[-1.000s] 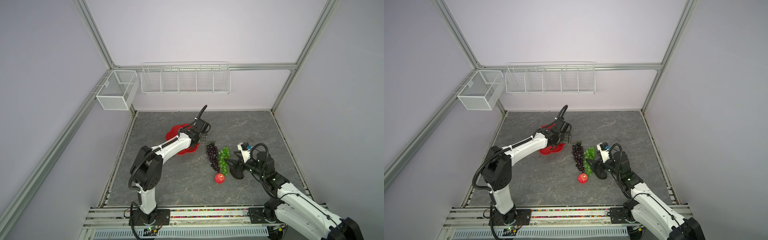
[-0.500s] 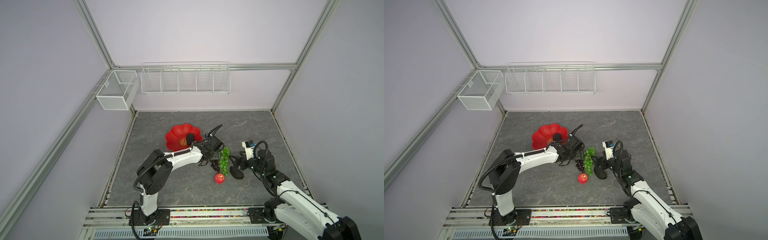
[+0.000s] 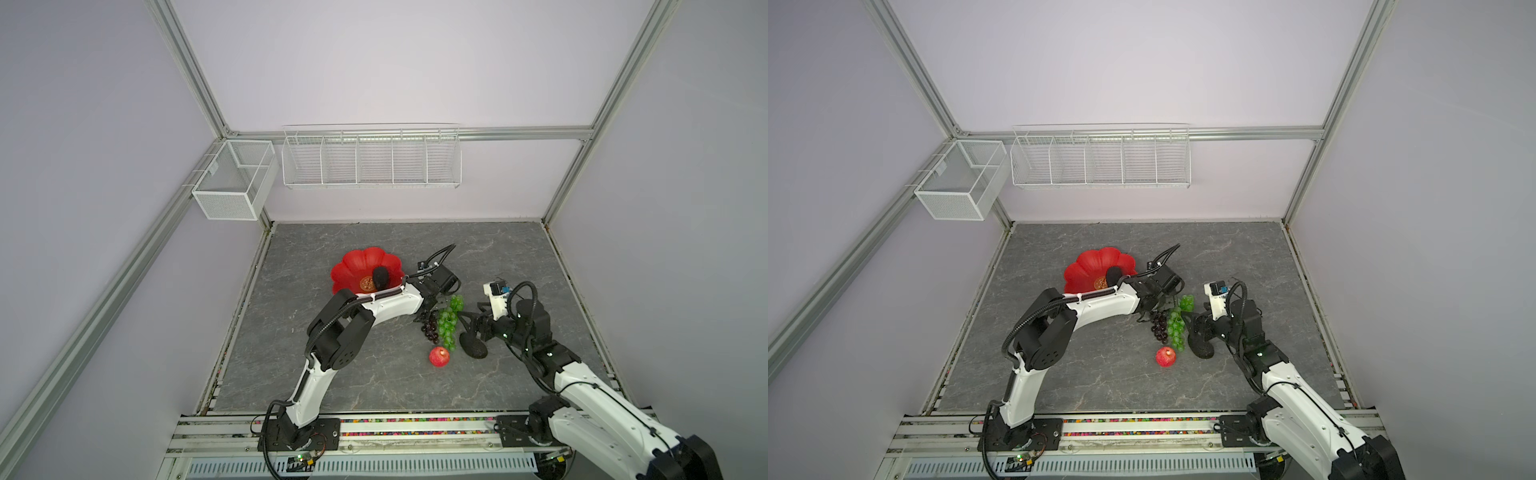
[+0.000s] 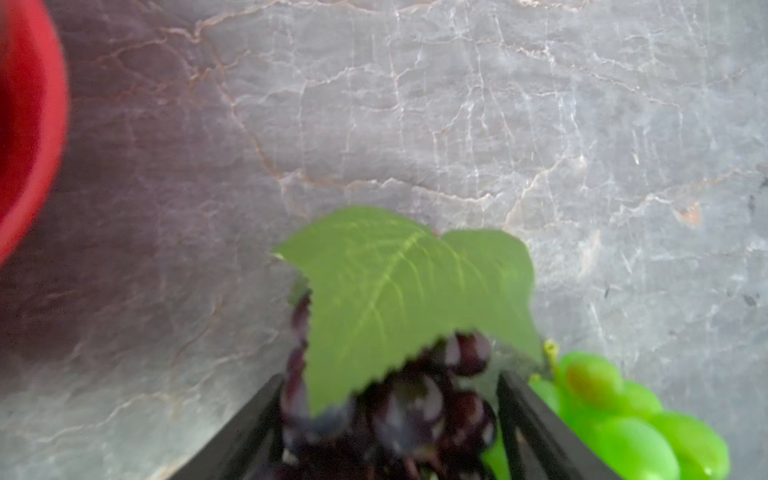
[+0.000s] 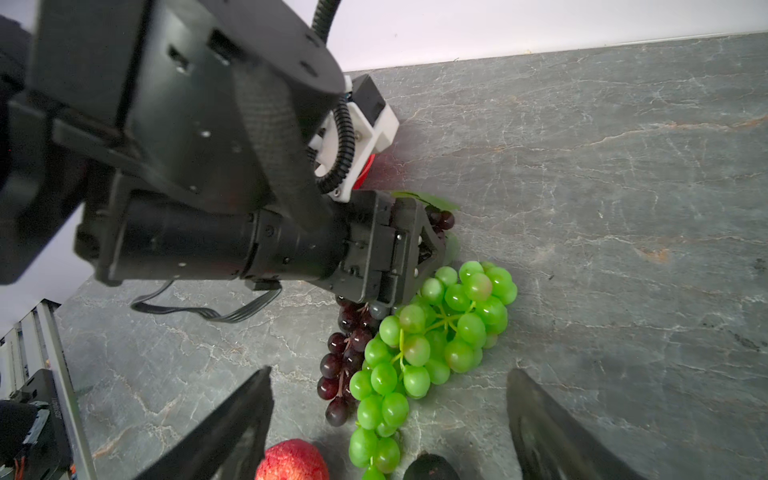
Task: Place and organize the fake fruits in the fruit bowl
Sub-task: 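Move the left gripper to the purple grapes and grasp the bunch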
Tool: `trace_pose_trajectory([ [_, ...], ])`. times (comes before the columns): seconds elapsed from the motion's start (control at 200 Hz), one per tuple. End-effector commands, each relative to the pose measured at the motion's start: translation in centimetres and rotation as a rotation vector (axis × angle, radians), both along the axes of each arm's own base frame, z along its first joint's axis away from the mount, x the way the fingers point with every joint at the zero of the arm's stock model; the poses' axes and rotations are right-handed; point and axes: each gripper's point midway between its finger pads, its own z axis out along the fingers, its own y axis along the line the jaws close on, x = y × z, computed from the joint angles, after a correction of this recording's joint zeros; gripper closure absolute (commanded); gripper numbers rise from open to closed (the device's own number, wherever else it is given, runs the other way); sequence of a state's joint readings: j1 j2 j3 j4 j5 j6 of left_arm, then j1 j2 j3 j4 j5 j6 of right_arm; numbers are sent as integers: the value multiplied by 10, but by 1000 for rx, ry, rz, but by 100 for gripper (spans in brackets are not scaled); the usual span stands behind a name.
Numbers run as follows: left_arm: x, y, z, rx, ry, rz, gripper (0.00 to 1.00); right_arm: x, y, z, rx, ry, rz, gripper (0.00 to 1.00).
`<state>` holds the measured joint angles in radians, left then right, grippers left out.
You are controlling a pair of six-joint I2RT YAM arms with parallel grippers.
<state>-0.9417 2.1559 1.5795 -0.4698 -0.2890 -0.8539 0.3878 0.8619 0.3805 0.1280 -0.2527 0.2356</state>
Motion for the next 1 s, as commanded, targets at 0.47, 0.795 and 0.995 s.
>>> trace_pose_trajectory([
  [0.47,7,19,-15,49,39,-40,67,0,2,7,22,-17,9,11],
  [0.795,9,10,48,-75,-131,-150,75,0,2,7,21,-19,11,11],
  [0.995,8,12,78,-109,-209,-183,75,-1,3,9,30,-29,19,11],
])
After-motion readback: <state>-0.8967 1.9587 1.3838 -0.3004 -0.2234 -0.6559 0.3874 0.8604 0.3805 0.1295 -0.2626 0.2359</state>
